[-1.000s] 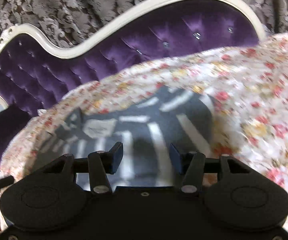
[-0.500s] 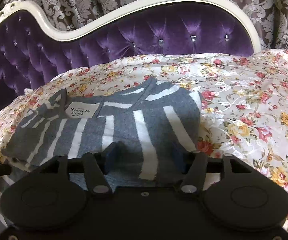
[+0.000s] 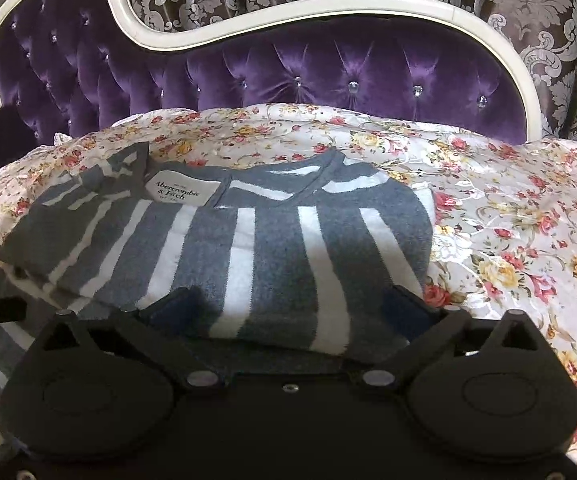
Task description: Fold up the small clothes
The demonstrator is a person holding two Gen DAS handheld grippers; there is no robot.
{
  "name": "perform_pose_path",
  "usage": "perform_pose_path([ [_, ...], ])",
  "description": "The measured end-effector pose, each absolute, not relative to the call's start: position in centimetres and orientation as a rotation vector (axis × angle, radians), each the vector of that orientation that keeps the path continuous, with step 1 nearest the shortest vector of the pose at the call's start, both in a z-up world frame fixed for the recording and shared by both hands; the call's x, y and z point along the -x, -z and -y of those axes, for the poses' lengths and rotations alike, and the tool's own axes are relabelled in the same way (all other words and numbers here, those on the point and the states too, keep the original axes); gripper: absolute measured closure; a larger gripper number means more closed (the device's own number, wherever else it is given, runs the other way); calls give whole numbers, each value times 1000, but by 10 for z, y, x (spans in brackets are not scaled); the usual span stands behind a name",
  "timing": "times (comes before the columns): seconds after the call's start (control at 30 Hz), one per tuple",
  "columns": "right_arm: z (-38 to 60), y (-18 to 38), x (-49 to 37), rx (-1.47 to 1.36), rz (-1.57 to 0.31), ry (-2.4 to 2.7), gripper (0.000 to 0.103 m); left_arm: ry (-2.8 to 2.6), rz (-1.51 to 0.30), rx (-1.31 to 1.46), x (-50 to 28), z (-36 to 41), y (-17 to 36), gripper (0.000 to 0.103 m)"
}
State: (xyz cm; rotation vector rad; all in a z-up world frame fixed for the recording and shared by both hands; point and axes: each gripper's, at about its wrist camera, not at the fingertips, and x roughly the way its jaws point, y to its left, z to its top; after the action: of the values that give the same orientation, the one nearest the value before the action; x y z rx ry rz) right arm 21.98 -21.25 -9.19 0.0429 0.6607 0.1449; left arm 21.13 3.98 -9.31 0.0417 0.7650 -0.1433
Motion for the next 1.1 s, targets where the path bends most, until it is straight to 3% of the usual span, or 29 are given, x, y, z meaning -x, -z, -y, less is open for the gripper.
perform_pose_path([
  [0.77, 210, 89, -215, -5, -624, -109, 1, 123, -716, -55, -198, -27, 85, 2],
  [1.1, 216, 53, -169, -3, -417, -62, 1, 50, -636, -90, -124, -22, 54, 2],
])
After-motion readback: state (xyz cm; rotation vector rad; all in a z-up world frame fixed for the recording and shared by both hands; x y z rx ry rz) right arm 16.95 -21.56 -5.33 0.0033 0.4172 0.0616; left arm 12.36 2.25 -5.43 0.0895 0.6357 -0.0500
